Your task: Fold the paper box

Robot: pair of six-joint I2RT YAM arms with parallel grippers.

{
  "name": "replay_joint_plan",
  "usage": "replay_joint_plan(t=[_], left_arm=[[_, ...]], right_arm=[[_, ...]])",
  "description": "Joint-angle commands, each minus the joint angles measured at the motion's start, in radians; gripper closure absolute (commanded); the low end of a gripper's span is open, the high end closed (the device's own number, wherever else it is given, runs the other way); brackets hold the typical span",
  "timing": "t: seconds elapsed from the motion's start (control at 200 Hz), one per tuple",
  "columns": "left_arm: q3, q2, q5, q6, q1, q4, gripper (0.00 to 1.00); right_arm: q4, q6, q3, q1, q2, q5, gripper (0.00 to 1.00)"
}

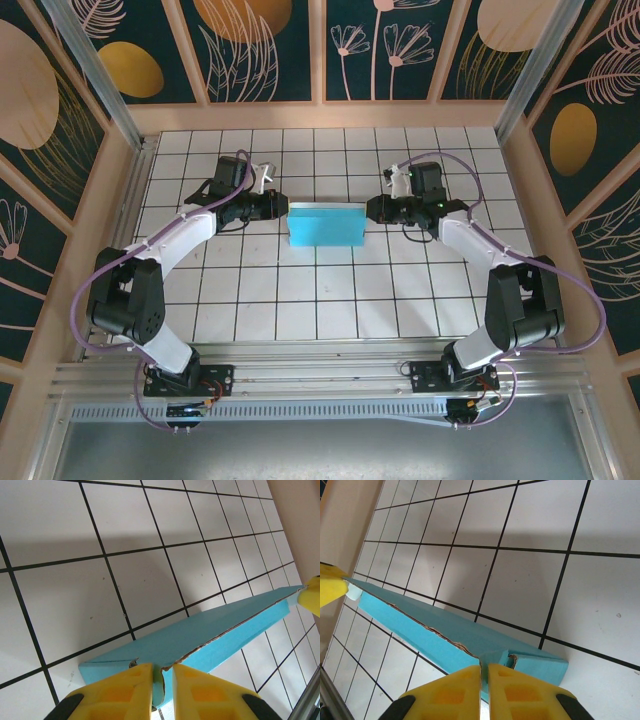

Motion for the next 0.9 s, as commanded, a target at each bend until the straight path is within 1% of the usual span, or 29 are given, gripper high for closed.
replay_joint_plan(t=[0.0,0.41,0.751,0.896], left_arm=[[-0.013,0.004,0.022,-0.007,0.0,-0.015,0.82],[-0.032,-0.003,0.043,-0.019,0.0,-0.011,0.82],[-0.052,-0.006,0.053,-0.028,0.0,-0.005,0.82],[-0.054,-0.012,0.051,-0.033,0.0,-0.006,0.82]], right_arm=[[0.009,0.013,-0.021,0.009,-0.013,-0.002,0.87],[-0.006,-0.008,-0.037,0.01,-0.025,0.028,0.88],[-0.001,-0.011,-0.057,0.009,-0.032,0.028,0.88],[-0.018,-0.016,-0.046,0.01,-0.047,0.033,0.85]])
